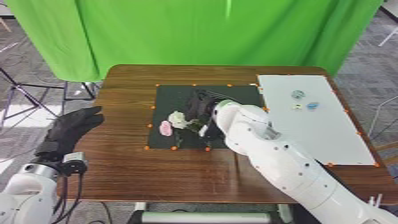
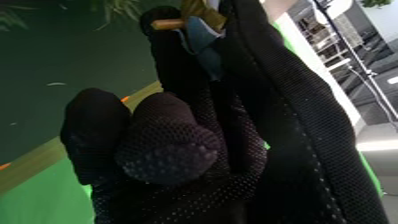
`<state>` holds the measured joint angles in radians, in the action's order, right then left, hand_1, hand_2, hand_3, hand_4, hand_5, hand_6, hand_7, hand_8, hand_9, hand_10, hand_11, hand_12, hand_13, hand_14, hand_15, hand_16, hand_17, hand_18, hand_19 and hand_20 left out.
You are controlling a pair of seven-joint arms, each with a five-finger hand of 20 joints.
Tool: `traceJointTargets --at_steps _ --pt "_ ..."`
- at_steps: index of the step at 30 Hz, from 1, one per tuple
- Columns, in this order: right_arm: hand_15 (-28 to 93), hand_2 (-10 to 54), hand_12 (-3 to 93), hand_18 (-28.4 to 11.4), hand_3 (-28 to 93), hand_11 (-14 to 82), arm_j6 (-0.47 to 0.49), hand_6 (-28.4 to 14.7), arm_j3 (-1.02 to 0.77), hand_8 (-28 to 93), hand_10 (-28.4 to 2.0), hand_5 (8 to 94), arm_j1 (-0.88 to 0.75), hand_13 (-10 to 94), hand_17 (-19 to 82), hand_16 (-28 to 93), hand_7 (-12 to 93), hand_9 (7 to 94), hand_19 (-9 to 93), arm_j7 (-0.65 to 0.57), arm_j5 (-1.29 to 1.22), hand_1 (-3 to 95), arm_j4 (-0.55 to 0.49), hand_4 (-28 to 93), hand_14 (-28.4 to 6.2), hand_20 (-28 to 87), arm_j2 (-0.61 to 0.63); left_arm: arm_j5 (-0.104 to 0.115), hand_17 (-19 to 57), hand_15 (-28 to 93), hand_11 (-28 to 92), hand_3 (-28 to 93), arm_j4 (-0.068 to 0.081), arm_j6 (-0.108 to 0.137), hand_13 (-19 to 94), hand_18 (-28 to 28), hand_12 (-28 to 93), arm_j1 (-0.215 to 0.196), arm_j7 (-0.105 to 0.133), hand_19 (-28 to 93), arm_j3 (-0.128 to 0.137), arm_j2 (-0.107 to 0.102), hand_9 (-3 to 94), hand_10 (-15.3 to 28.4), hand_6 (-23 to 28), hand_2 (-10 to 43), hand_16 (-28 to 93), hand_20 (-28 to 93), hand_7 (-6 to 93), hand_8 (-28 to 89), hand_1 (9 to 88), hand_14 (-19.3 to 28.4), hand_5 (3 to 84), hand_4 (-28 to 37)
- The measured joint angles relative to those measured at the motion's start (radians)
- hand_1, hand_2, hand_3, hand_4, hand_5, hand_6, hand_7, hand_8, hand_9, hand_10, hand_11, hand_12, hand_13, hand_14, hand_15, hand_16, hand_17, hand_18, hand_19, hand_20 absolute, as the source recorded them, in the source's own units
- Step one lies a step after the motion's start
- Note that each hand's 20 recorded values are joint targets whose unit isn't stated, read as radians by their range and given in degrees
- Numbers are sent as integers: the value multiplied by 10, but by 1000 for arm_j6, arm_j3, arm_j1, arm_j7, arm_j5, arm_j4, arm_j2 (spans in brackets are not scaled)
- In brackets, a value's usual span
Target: Arrange flowers
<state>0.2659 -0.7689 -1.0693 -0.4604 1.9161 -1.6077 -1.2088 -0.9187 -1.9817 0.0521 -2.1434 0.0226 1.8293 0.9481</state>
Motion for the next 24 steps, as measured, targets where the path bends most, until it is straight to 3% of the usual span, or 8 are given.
traceJointTargets --at_steps 5,11,17,22,24 --pt "654 -76 289 -157 517 44 3 2 -6 64 -124 786 -13 893 614 284 144 820 932 -11 5 641 -11 -156 -22 610 8 0 25 148 219 622 2 -1 353 114 115 5 -3 97 -1 -2 456 140 37 54 -3 124 139 -79 293 178 454 -206" --pt "648 -65 265 -156 511 42 10 1 -6 58 -120 780 1 892 610 283 136 796 932 5 14 636 64 -154 -25 599 -13 0 25 149 218 622 2 -2 352 114 114 6 -4 97 -1 -3 456 141 36 54 -2 124 139 -79 293 178 454 -206" --pt "644 -59 251 -157 505 47 7 3 -4 56 -117 761 4 888 605 283 128 775 932 8 33 629 69 -149 -26 590 -14 0 25 150 219 621 5 -3 352 114 114 9 -5 97 -4 -5 456 141 36 54 -2 124 140 -78 293 180 454 -206" --pt "644 -76 177 -158 528 99 10 10 -6 39 -136 675 5 872 592 281 131 702 932 10 37 564 68 -142 -30 578 -13 0 24 149 219 622 5 -4 351 114 115 9 -6 97 -5 -6 456 141 36 54 -2 124 141 -79 293 180 455 -205" --pt "641 -83 174 -160 591 96 21 27 -13 -60 -140 611 5 868 587 279 126 679 932 9 32 507 65 -149 -33 568 -13 0 24 149 219 621 5 -4 351 114 116 9 -7 97 -5 -6 456 141 31 54 -2 124 142 -79 294 180 455 -205"
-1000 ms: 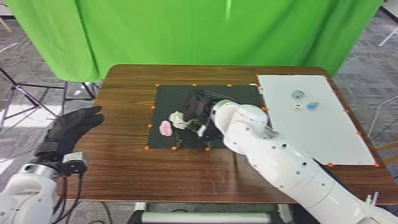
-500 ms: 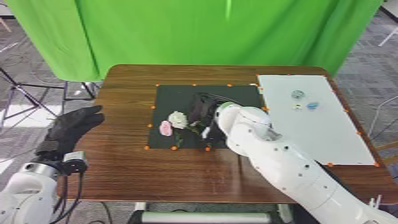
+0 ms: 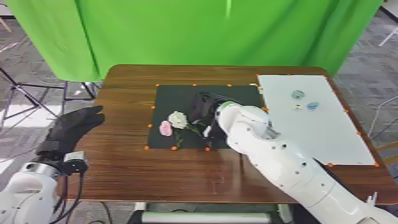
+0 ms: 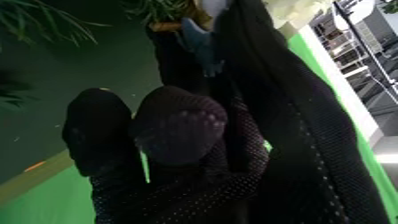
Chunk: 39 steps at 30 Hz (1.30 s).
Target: Arrange flowers
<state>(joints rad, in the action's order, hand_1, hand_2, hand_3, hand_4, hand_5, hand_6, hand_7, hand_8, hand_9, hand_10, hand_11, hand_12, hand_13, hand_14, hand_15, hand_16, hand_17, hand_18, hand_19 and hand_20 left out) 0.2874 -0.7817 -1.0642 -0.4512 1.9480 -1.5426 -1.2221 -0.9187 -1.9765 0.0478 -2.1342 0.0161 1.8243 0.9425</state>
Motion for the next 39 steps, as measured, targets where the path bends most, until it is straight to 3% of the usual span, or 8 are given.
traceJointTargets --at_steps 10,18,21,25,27,34,39 --pt "612 -95 159 -157 585 82 55 33 -33 -92 -164 525 8 875 588 271 106 628 932 -16 -46 452 -38 -140 -37 543 14 -2 19 154 219 620 2 -4 351 122 116 3 -2 103 -1 -1 456 140 1 53 0 126 155 -87 300 180 464 -205" --pt "568 -95 137 -172 575 59 185 11 -141 -71 -175 402 3 839 534 280 59 488 930 -22 -64 389 -117 -130 -54 453 30 -2 18 156 219 620 2 -4 350 123 116 3 -1 104 -1 -1 456 139 -1 54 0 125 154 -88 301 180 465 -204" --pt "582 -95 133 -174 590 42 138 -21 -184 -48 -168 317 -8 836 538 268 25 404 932 4 -15 300 -182 -151 -54 451 65 -3 18 156 219 620 2 -5 349 123 116 3 -1 104 -1 0 456 139 0 54 0 125 154 -88 300 179 465 -203" --pt "594 -95 134 -178 558 36 -99 -34 -219 -35 -177 300 -34 828 534 266 7 373 932 22 185 239 -254 -178 -58 459 148 -3 18 157 219 619 -2 -4 349 123 116 -3 0 104 8 3 455 139 0 54 0 125 153 -88 301 179 465 -204" --pt "596 -95 137 -179 549 38 -168 -38 -262 -32 -179 312 -53 826 534 265 8 374 932 16 269 230 -269 -187 -59 461 185 -3 18 158 219 620 -3 -3 349 123 116 -10 0 103 15 5 456 139 0 53 1 125 152 -88 301 179 466 -203" --pt "607 -95 151 -185 545 46 -67 -33 -358 -32 -182 342 -119 822 529 261 21 398 932 -46 285 235 -244 -202 -61 474 306 -3 18 158 219 620 -5 -4 349 123 116 -22 -1 103 20 14 455 139 1 53 0 125 150 -87 300 179 467 -205" --pt "612 -95 159 -188 560 47 -56 -35 -394 -34 -186 338 -193 819 526 259 19 405 932 -94 282 249 -185 -201 -62 485 329 -3 18 157 219 620 -5 -5 348 122 116 -22 -4 101 22 16 455 140 0 53 0 124 152 -87 300 179 467 -204"
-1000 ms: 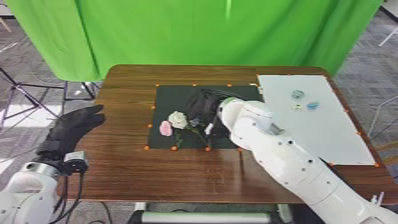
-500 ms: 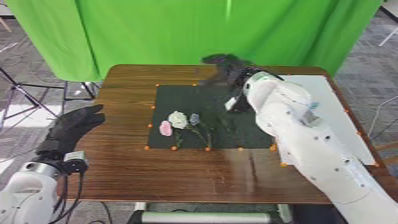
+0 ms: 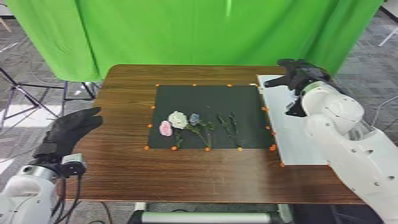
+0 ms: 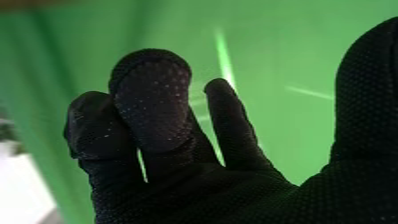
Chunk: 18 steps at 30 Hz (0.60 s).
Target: Arrange flowers
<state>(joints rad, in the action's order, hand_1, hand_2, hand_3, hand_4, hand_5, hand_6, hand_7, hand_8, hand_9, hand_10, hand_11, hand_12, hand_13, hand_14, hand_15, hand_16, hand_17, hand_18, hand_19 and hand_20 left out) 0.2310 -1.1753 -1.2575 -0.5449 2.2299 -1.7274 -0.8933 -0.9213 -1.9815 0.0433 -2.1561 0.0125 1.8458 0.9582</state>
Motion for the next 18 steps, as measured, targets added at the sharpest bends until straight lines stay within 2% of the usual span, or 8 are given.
traceJointTargets --at_steps 5,11,18 --pt "617 -95 164 -189 566 46 15 -34 -23 -33 -184 338 -45 818 527 255 23 407 932 -47 2 267 56 -203 -62 489 0 0 18 157 218 619 0 -6 347 122 116 0 -6 100 4 2 453 140 0 54 1 125 151 -87 300 180 466 -204" --pt "623 -95 166 -188 587 46 42 -35 -46 -36 -183 349 -80 814 526 252 30 410 932 -56 -7 303 63 -203 -60 489 15 -1 19 154 217 618 0 -16 345 121 116 0 -10 99 7 3 451 139 5 53 1 126 148 -86 298 179 466 -204" --pt "626 -95 172 -179 643 49 79 -27 -68 -39 -176 371 -107 810 524 248 62 416 932 -58 -52 449 61 -195 -51 477 28 -2 19 154 217 617 0 -19 344 121 116 1 -13 97 5 3 451 140 8 54 2 126 145 -84 298 179 461 -203"
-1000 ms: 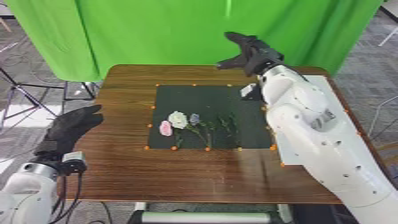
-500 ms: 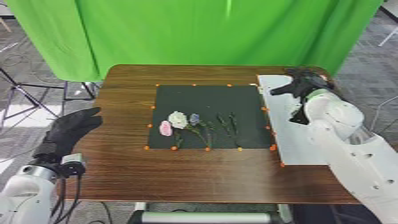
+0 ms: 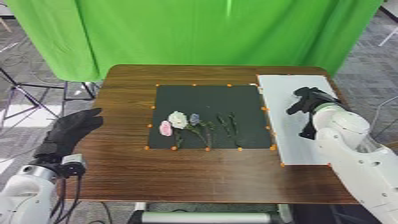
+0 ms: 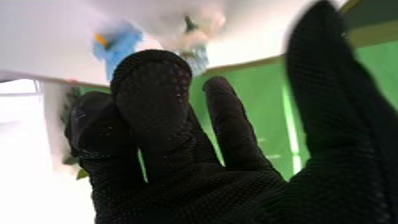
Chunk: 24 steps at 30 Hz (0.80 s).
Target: Arrange flowers
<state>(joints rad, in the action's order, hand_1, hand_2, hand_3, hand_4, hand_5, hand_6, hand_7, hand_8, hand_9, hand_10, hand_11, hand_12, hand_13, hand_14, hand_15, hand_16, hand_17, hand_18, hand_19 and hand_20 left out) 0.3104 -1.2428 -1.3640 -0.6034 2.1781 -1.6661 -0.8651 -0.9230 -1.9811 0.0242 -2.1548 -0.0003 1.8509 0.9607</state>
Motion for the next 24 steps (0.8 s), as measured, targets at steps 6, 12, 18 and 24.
traceJointTargets --at_steps 6,12,18,24 --pt "635 -95 178 -167 657 62 11 -16 1 -55 -164 413 -16 827 543 243 103 471 932 -9 -15 504 -1 -215 -39 491 3 -4 19 156 217 617 1 -5 344 120 116 4 -1 96 -5 -1 450 140 10 54 1 126 145 -84 297 180 460 -203" --pt "614 -95 184 -155 621 109 -94 -12 29 -90 -130 595 -30 899 602 256 149 696 932 -10 -7 583 10 -206 -16 540 5 -5 19 156 217 616 1 -8 345 120 116 5 -1 96 -6 -1 450 140 11 54 2 127 144 -83 296 179 459 -202" --pt "617 -95 280 -145 522 44 -288 -8 67 51 -123 747 -40 934 645 266 160 844 932 5 13 655 36 -185 -7 562 6 -5 19 154 217 617 0 -8 345 120 115 5 -1 96 -6 -1 450 139 13 54 2 127 142 -82 296 178 459 -202" --pt "649 -95 309 -143 529 37 -404 -1 100 51 -117 799 -40 937 668 242 172 896 932 33 29 663 51 -186 0 574 14 -6 19 154 217 618 0 -8 344 120 115 5 -1 96 -6 -1 450 140 17 54 2 127 140 -81 296 179 459 -203"
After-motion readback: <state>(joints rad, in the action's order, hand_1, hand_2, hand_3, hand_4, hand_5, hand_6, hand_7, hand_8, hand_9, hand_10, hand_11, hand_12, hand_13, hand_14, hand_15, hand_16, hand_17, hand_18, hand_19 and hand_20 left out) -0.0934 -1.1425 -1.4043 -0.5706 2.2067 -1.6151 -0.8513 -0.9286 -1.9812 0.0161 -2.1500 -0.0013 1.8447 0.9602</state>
